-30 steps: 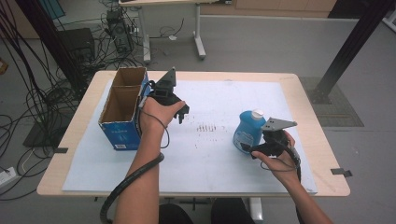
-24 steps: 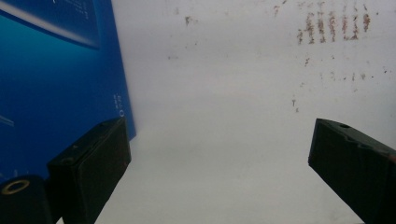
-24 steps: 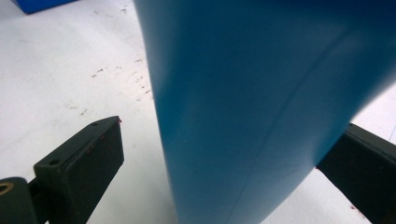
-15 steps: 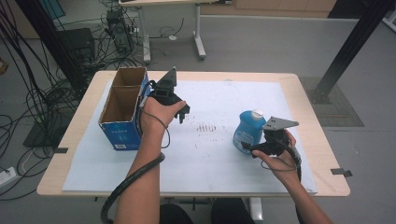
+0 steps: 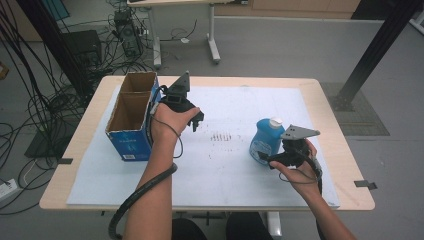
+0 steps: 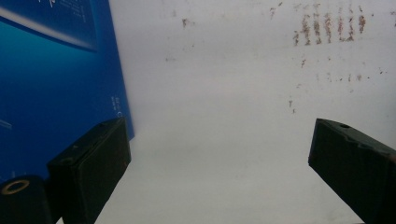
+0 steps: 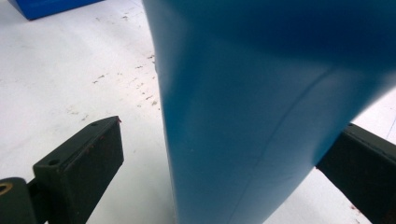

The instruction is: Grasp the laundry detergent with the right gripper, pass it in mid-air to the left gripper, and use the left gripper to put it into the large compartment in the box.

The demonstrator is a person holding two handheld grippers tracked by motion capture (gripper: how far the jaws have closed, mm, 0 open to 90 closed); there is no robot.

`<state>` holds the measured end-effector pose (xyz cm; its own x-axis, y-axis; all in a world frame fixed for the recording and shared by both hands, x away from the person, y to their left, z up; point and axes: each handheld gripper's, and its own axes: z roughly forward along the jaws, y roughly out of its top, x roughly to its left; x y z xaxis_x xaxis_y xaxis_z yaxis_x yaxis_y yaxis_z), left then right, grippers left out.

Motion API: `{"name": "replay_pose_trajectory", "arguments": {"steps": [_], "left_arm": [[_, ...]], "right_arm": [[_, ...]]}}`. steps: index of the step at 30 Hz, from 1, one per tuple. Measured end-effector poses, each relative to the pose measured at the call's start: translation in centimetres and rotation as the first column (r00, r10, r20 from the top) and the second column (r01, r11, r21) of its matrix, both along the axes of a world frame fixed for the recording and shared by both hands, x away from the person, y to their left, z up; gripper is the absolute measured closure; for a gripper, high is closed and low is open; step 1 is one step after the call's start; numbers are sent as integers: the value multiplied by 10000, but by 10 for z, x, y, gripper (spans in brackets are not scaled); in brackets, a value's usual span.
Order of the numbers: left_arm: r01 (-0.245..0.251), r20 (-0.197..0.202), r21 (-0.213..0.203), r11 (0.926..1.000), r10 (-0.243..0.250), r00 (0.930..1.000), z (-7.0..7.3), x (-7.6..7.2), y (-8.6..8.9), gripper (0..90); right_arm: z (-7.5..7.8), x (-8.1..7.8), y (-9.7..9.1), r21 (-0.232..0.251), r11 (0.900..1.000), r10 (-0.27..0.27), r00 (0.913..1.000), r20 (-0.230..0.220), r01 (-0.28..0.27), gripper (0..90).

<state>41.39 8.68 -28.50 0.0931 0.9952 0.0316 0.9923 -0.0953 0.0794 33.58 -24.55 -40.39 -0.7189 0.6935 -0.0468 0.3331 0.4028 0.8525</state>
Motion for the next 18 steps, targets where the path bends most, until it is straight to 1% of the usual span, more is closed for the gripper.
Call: {"name": "replay_pose_trajectory", "arguments": {"steps": [7, 9, 18], "left_arm": [[13, 5, 0, 10000, -13, 10000, 1, 0, 0, 61], [-39, 62, -7, 10000, 39, 10000, 1, 0, -1, 61], [-19, 40, 3, 10000, 19, 10000, 1, 0, 0, 61]], "right_arm": [[2, 0, 0, 40, 10000, -12, 10000, 34, 12, 20], [2, 0, 0, 30, 10000, 2, 10000, 43, -2, 20], [2, 0, 0, 87, 10000, -20, 10000, 70, 20, 19]]}}
